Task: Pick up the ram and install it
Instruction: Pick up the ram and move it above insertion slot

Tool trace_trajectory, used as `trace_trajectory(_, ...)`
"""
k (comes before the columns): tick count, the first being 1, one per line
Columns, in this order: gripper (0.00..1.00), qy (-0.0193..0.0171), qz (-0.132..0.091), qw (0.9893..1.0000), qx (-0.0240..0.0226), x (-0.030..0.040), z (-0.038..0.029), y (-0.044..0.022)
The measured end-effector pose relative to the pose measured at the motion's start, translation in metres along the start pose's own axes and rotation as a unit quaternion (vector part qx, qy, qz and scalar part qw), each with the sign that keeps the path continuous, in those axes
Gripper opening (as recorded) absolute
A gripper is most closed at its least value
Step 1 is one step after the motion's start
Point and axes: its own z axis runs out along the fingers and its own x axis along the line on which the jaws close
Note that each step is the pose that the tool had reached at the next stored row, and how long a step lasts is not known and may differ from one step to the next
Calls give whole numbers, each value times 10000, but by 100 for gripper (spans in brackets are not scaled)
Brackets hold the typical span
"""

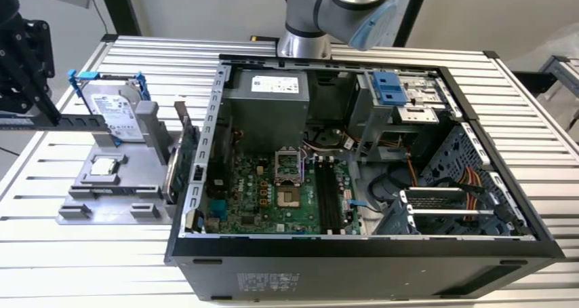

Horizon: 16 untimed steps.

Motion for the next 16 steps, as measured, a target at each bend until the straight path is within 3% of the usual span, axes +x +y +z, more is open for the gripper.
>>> trace_trajectory(16,0,-1,0,10000,-1,-1,-1,-162)
